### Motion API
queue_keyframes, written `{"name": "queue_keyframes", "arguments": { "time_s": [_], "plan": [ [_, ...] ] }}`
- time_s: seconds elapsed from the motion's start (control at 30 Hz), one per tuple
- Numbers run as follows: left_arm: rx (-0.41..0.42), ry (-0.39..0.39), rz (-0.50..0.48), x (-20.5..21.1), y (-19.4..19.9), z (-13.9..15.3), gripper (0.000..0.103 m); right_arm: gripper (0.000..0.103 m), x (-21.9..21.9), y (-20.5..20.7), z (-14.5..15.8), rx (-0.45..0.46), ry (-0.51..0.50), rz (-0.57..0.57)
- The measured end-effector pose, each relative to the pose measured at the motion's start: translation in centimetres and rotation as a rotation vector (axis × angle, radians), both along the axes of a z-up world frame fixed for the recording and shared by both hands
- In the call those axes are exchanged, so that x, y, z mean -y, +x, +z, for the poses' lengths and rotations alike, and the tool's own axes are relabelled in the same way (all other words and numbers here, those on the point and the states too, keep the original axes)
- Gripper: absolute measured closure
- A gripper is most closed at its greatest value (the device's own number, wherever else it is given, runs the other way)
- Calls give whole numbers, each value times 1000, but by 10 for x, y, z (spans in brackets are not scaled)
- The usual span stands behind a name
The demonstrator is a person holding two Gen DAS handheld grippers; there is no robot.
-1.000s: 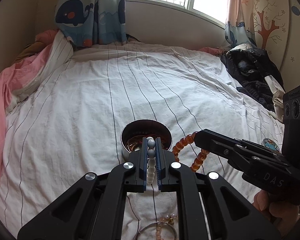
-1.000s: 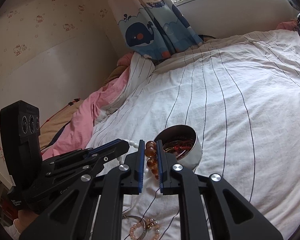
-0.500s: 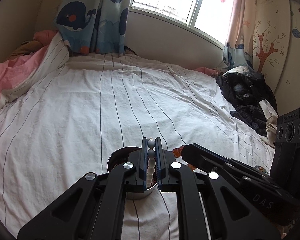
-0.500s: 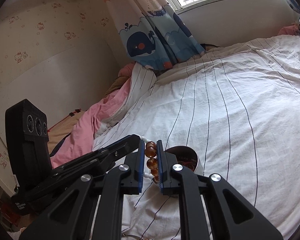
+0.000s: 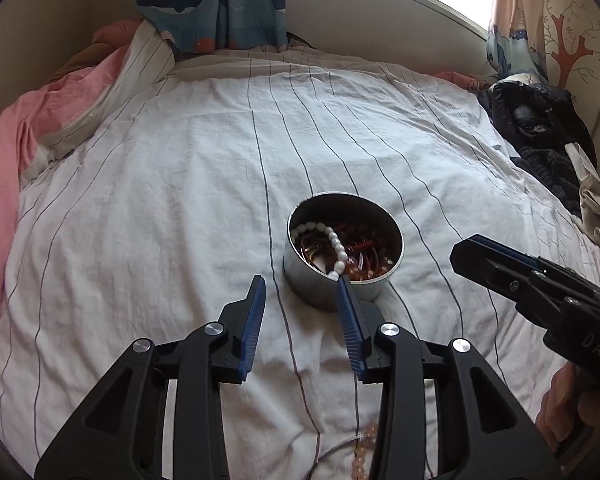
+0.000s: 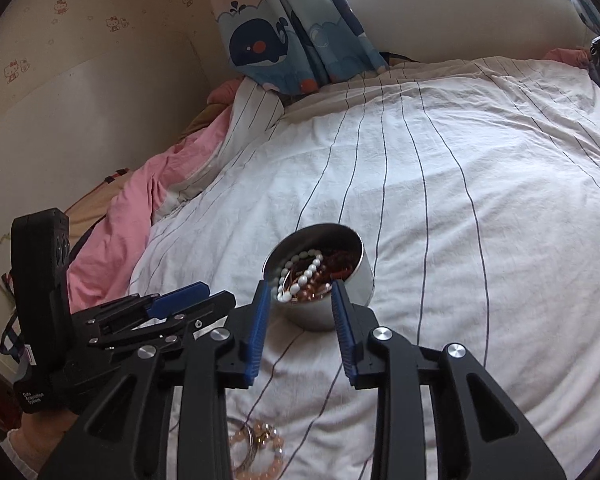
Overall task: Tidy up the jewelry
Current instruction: 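Move both open tools back to the silver bangle and pink bead bracelet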
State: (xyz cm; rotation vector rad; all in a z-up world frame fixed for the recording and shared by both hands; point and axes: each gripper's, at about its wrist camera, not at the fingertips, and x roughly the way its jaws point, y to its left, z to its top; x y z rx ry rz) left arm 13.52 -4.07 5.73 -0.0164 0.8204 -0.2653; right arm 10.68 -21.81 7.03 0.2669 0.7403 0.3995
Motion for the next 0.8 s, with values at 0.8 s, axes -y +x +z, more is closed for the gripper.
{"name": "queue_keyframes", "arguments": {
  "time_s": [0.8],
  "plan": [
    [-59, 189, -124, 17, -124, -32, 64, 58, 8, -84, -49, -133, -30, -11]
  ]
}}
